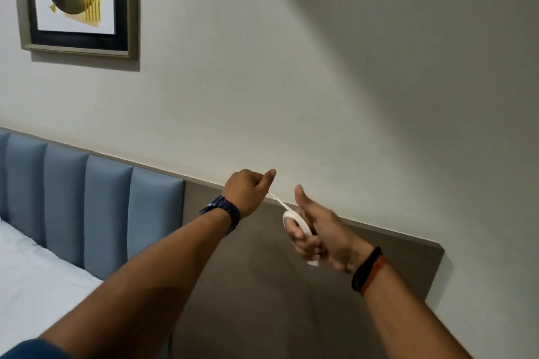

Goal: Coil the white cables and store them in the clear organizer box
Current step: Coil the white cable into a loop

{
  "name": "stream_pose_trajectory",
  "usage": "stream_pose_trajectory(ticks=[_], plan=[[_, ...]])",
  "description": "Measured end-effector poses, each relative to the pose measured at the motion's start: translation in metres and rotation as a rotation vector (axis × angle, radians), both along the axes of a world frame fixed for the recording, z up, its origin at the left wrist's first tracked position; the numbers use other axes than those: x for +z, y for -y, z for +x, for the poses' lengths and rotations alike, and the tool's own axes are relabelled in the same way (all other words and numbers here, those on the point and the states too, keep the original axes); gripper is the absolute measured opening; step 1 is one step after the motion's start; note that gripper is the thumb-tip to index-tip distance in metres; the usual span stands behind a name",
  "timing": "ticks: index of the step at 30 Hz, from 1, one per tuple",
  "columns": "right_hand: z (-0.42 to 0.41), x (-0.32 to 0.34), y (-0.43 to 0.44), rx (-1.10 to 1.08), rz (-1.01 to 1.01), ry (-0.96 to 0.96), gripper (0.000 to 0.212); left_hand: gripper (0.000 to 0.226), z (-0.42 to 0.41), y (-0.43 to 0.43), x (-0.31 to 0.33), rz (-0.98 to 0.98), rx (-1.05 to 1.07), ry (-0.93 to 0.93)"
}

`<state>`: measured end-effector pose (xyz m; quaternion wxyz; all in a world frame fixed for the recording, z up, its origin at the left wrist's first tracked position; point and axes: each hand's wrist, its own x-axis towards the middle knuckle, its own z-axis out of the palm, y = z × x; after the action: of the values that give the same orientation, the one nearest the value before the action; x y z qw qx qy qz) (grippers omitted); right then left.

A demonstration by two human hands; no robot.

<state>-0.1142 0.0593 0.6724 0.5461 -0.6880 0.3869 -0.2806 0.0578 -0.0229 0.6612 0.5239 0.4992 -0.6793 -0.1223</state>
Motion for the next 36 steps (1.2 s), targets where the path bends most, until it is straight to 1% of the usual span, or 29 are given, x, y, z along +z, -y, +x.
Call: stream_pose_trajectory(ticks=[1,2,4,6,7,8,9,10,11,12,13,14,15,16,17,18,19,21,22,23,24,26,29,30,31,32,34,36], plan=[[0.004,0.007,-0.007,0.119,0.04,0.197,0.064,0.064,-0.001,0.0,-0.005,0.014,-0.021,-0.056],[0.01,0.014,-0.013,0.189,0.027,0.36,0.055,0.061,-0.004,0.0,-0.009,0.027,-0.052,-0.118],[0.026,0.03,-0.024,0.192,-0.089,0.639,0.038,0.057,-0.014,-0.003,-0.018,0.057,-0.134,-0.193],[0.039,0.045,-0.027,0.047,-0.237,0.896,0.019,0.057,-0.023,-0.008,-0.025,0.109,-0.198,-0.166],[0.041,0.051,-0.024,-0.104,-0.356,0.947,0.012,0.061,-0.027,-0.011,-0.028,0.135,-0.218,-0.126],[0.04,0.055,-0.02,-0.329,-0.518,0.905,0.01,0.064,-0.029,-0.014,-0.03,0.153,-0.229,-0.082],[0.035,0.057,-0.014,-0.609,-0.712,0.764,0.013,0.065,-0.03,-0.017,-0.03,0.158,-0.232,-0.041],[0.027,0.056,-0.006,-0.871,-0.902,0.564,0.018,0.066,-0.029,-0.019,-0.029,0.153,-0.226,-0.005],[0.018,0.052,0.001,-1.054,-1.038,0.32,0.026,0.064,-0.027,-0.022,-0.027,0.143,-0.216,0.023],[0.011,0.046,0.004,-1.131,-1.091,0.049,0.039,0.062,-0.023,-0.024,-0.023,0.129,-0.204,0.04],[0.004,0.038,0.006,-1.117,-1.069,-0.245,0.055,0.061,-0.019,-0.025,-0.017,0.109,-0.19,0.049],[-0.001,0.029,0.008,-1.034,-1.0,-0.521,0.069,0.061,-0.015,-0.025,-0.012,0.084,-0.171,0.059],[-0.004,0.02,0.008,-0.901,-0.897,-0.734,0.079,0.062,-0.01,-0.024,-0.006,0.056,-0.149,0.072],[-0.004,0.014,0.006,-0.749,-0.783,-0.84,0.083,0.062,-0.006,-0.024,0.0,0.027,-0.128,0.089],[-0.002,0.01,0.001,-0.576,-0.654,-0.833,0.084,0.063,-0.002,-0.024,0.005,0.001,-0.11,0.104],[0.002,0.008,-0.005,-0.395,-0.505,-0.723,0.082,0.064,0.0,-0.024,0.008,-0.015,-0.094,0.106],[0.006,0.006,-0.01,-0.223,-0.344,-0.543,0.079,0.065,0.002,-0.024,0.01,-0.022,-0.083,0.09],[0.011,0.012,-0.02,0.061,-0.062,-0.072,0.069,0.065,0.0,-0.029,0.01,-0.02,-0.1,-0.005],[0.012,0.018,-0.025,0.158,0.013,0.138,0.064,0.063,-0.004,-0.032,0.008,-0.017,-0.126,-0.077],[0.014,0.024,-0.029,0.224,0.046,0.309,0.059,0.062,-0.01,-0.037,0.007,-0.01,-0.161,-0.152],[0.016,0.03,-0.033,0.256,0.05,0.451,0.056,0.062,-0.016,-0.042,0.005,-0.005,-0.194,-0.219],[0.021,0.039,-0.036,0.215,-0.003,0.671,0.052,0.063,-0.028,-0.052,0.003,0.004,-0.239,-0.318],[0.024,0.048,-0.031,-0.034,-0.144,0.945,0.045,0.052,-0.044,-0.064,-0.002,0.075,-0.381,-0.392],[0.023,0.051,-0.028,-0.153,-0.194,1.003,0.043,0.045,-0.049,-0.066,-0.004,0.103,-0.421,-0.371],[0.021,0.054,-0.023,-0.289,-0.267,1.012,0.039,0.039,-0.052,-0.069,-0.006,0.121,-0.448,-0.331],[0.018,0.055,-0.019,-0.436,-0.36,0.963,0.036,0.035,-0.053,-0.07,-0.007,0.124,-0.463,-0.28],[0.01,0.055,-0.012,-0.698,-0.549,0.746,0.032,0.025,-0.053,-0.072,-0.008,0.112,-0.478,-0.182],[0.003,0.05,-0.007,-0.853,-0.7,0.479,0.031,0.019,-0.05,-0.074,-0.005,0.092,-0.455,-0.126]])
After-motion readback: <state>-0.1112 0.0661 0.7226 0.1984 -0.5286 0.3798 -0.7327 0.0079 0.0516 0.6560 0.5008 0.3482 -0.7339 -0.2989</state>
